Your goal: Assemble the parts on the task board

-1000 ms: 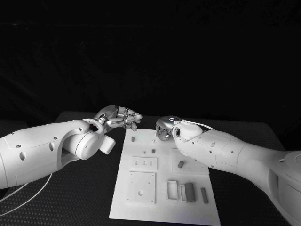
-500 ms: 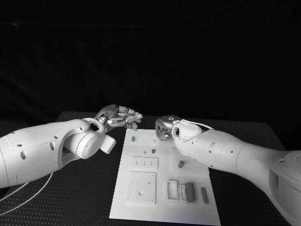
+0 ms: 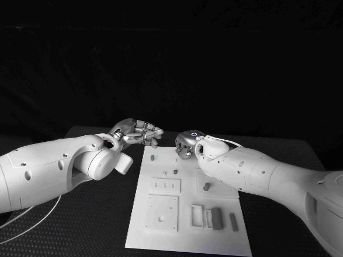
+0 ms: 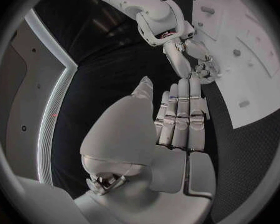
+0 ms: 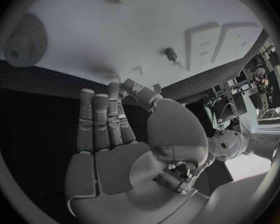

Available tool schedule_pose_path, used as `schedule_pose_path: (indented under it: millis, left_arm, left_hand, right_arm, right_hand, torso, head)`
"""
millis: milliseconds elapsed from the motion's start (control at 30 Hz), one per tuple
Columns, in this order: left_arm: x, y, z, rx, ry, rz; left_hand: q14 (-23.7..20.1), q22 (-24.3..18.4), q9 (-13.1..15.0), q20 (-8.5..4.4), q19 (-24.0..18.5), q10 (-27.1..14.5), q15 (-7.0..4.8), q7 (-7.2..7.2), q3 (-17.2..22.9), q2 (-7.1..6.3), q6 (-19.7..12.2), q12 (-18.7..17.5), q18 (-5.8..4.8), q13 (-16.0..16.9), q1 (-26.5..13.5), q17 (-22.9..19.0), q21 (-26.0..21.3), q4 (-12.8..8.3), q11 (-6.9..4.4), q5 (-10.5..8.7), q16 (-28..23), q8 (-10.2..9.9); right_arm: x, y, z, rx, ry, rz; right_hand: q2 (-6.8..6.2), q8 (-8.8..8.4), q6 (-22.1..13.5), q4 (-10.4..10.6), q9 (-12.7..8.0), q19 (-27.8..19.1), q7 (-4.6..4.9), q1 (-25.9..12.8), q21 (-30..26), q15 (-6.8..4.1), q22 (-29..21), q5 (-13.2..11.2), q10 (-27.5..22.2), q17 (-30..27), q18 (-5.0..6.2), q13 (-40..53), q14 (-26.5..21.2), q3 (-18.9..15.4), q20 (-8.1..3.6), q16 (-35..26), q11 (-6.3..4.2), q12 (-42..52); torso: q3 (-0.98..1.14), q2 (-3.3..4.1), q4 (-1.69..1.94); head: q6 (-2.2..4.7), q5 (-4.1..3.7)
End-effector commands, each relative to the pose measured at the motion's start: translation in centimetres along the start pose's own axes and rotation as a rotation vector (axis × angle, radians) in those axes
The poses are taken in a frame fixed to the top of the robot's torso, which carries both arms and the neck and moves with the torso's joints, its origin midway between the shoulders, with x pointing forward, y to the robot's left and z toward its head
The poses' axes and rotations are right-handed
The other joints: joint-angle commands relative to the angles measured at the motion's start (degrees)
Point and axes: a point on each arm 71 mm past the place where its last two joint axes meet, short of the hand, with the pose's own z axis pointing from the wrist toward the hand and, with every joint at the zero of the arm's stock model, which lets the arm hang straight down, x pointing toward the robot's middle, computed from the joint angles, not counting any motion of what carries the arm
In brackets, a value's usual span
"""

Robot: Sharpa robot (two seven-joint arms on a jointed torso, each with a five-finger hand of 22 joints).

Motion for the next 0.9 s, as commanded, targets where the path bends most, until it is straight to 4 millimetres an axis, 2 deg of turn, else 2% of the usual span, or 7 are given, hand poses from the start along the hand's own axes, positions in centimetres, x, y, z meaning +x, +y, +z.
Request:
schedule_pose_path:
  millis: [33, 500, 900]
  left_arm:
    - [0.12, -0.24, 0.07, 0.012, 0.0, 0.003]
    - [0.12, -0.29, 0.12, 0.012, 0.0, 0.003]
    - [0.07, -0.28, 0.13, 0.011, 0.0, 0.004]
  left_hand:
    - [0.03, 0.09, 0.1, -0.32, 0.11, 0.17, 0.36, 0.29, -0.04, -0.42, -0.08, -0.3, 1.15, 0.06, -0.06, 0.07, -0.23, -0.02, 0.14, 0.2, -0.36, -0.35]
    - [0.05, 0.11, 0.13, -0.35, 0.13, 0.19, 0.35, 0.29, -0.04, -0.44, -0.09, -0.36, 1.12, 0.09, -0.06, 0.12, -0.28, -0.02, 0.15, 0.19, -0.4, -0.36]
    - [0.06, 0.13, 0.15, -0.37, 0.16, 0.23, 0.35, 0.29, -0.04, -0.43, -0.08, -0.41, 1.08, 0.13, -0.07, 0.16, -0.32, -0.01, 0.14, 0.2, -0.44, -0.37]
  right_arm:
    - [0.19, 0.42, 0.04, -0.018, 0.022, 0.003]
    - [0.31, 0.37, 0.05, -0.011, 0.039, 0.009]
    - [0.01, -0.39, -0.05, 0.028, -0.006, 0.0]
  right_hand:
    - [-0.68, -0.45, 2.5, 0.38, -0.08, -0.42, -0.62, 0.11, -0.44, 0.18, 0.76, 0.08, -0.78, -0.26, 0.79, -0.18, -0.48, -0.03, 0.15, -0.21, 0.01, -0.3]
    - [-1.7, -1.39, 1.27, 1.42, -0.43, -1.38, -0.02, 0.21, -1.39, 0.81, 0.73, 0.06, -2.13, -1.52, 0.79, -1.02, -1.73, -0.04, 0.69, -0.29, 0.62, -0.68]
    - [-1.35, -1.24, 1.66, 1.58, -0.34, -1.31, -0.14, 0.67, -1.38, 0.84, 0.9, 0.04, -1.88, -1.93, 0.79, -1.24, -1.74, -0.09, 0.78, 0.18, 0.57, -0.32]
  torso:
    - [-0.01, -0.01, 0.01]
    - [0.02, -0.01, 0.0]
    - [0.04, -0.01, -0.01]
  head:
    - [0.03, -0.03]
    - [-0.23, -0.04]
    - [-0.21, -0.12]
